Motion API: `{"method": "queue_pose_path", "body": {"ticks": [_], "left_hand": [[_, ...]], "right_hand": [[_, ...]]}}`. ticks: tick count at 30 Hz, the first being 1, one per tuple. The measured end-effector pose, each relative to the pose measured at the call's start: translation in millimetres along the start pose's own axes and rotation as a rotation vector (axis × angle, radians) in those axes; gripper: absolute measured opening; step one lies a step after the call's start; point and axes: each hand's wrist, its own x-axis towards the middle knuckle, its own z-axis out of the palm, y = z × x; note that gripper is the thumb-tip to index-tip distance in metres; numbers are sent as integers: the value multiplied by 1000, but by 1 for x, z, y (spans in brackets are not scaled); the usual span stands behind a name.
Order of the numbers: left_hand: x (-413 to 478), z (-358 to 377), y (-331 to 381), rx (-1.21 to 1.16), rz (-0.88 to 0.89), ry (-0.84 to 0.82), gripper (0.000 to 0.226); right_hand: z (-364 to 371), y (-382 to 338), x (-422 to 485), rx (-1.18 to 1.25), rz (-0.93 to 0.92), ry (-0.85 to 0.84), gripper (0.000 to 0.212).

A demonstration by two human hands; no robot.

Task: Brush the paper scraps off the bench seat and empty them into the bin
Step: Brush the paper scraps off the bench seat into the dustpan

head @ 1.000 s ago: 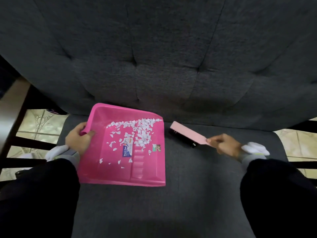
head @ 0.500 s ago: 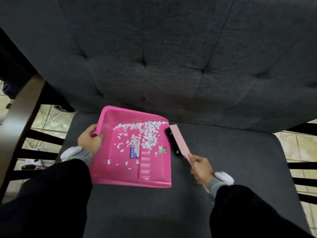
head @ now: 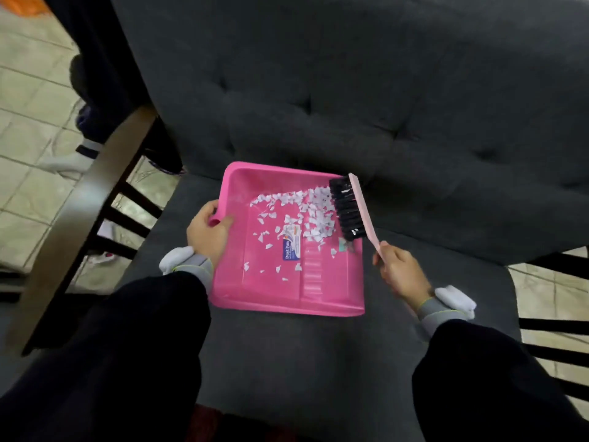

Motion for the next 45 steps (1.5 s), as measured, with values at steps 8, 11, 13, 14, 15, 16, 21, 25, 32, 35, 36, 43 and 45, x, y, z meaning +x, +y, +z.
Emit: {"method": "queue_pose_path", "body": {"ticks": [8, 11, 13, 14, 15, 16, 21, 25, 32, 35, 36, 43, 45], "left_hand": [[-53, -50, -1, -141, -61, 151, 24], [-62, -84, -14, -215, -103, 224, 24], [-67, -111, -25, -256, -121, 276, 24], [-71, -127, -31, -266, -128, 303, 24], [-73, -141, -38, -273, -130, 329, 23], [-77, -159, -47, -285, -135, 367, 23], [-99, -249, -93, -361, -172, 540, 22], [-135, -334, -139, -404, -187, 643, 25], [-229, -480, -242, -445, -302, 851, 20], [-274, -542, -295, -443, -384, 964, 23], [-278, -545, -302, -437, -396, 969, 23], [-331, -622, -386, -446, -532, 1095, 29], [-335, -638, -409, -466, -564, 1128, 25]], "right_hand": [[-7, -50, -37, -451, -363, -107, 40], [16, -73, -47, -514, -450, -160, 39], [38, -89, -56, -546, -500, -194, 39], [52, -98, -62, -561, -528, -217, 40], [65, -107, -68, -572, -552, -238, 41], [81, -116, -76, -589, -582, -261, 42], [164, -161, -123, -623, -724, -343, 43], [246, -191, -181, -570, -808, -433, 40], [393, -200, -301, -543, -911, -614, 41], [463, -193, -358, -575, -918, -701, 41], [467, -192, -363, -566, -904, -705, 41], [571, -184, -433, -637, -912, -825, 40], [602, -185, -443, -676, -919, -866, 40]]}}
